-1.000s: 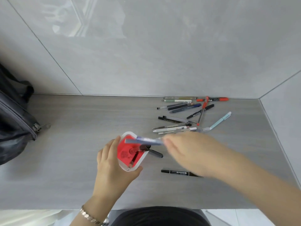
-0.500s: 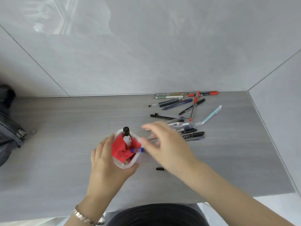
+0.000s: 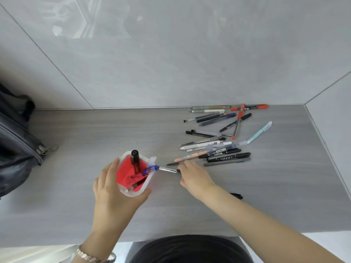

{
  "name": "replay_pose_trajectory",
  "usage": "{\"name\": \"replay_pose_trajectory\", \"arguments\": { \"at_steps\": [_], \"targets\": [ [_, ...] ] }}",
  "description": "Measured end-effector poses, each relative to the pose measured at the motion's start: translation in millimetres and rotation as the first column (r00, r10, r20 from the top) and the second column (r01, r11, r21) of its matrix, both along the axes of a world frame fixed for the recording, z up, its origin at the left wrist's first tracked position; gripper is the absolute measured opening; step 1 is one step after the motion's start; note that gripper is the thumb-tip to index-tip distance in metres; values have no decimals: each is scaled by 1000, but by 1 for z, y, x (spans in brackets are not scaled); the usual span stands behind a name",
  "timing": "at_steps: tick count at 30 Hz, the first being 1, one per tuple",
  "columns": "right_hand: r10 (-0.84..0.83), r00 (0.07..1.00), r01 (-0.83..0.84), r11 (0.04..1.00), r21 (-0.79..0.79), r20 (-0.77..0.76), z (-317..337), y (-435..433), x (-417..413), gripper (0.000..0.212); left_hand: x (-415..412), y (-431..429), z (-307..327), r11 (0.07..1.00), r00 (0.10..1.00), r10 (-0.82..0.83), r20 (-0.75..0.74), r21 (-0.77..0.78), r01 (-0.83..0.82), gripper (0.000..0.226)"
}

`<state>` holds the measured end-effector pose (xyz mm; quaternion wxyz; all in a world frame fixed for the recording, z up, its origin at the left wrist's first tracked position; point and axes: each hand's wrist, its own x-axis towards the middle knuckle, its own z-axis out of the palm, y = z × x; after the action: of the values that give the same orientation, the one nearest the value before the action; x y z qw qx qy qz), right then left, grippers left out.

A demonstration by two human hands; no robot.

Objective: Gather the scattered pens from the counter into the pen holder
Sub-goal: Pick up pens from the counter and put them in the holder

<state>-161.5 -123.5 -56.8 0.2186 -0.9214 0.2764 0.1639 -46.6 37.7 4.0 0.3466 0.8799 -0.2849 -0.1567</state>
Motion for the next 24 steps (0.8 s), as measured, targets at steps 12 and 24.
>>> {"name": "replay_pose_trajectory", "arguments": {
  "at_steps": [12, 24],
  "targets": [
    [-130, 960, 147, 988, 54, -249, 5, -40, -129, 36, -21, -9, -7, 994, 993, -108, -44, 15, 108, 98],
    [-103, 990, 83, 976, 204, 91, 144, -19, -79, 18, -34, -24, -9, 975, 975, -221, 39, 30, 220, 98]
  ]
}}
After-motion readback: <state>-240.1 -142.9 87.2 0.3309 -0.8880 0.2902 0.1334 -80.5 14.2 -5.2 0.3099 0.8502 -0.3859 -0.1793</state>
